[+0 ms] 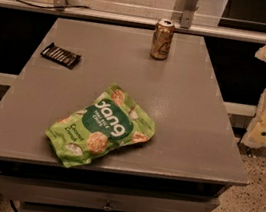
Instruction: Pick green rice chip bag
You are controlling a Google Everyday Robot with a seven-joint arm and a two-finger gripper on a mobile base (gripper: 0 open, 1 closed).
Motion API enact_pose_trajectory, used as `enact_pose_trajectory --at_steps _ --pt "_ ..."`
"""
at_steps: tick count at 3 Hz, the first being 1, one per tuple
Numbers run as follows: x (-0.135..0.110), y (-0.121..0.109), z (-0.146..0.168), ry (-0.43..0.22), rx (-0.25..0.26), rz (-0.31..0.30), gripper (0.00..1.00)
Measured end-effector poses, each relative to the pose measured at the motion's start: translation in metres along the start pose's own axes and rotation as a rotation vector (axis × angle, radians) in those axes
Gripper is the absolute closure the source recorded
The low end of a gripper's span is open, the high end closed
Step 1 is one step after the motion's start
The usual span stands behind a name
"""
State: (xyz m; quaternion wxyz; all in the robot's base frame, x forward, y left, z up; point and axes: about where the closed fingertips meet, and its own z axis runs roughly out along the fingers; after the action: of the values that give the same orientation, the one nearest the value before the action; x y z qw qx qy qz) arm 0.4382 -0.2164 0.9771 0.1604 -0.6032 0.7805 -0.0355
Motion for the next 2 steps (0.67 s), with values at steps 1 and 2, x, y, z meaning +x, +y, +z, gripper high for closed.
enact_pose_trajectory --at_steps 1,2 --pt "0.0000 0.0000 0.0000 0.000 0.000 0.000 0.00" --pt "-0.0074 0.0001 0.0028 -0.003 0.004 -0.024 0.00"
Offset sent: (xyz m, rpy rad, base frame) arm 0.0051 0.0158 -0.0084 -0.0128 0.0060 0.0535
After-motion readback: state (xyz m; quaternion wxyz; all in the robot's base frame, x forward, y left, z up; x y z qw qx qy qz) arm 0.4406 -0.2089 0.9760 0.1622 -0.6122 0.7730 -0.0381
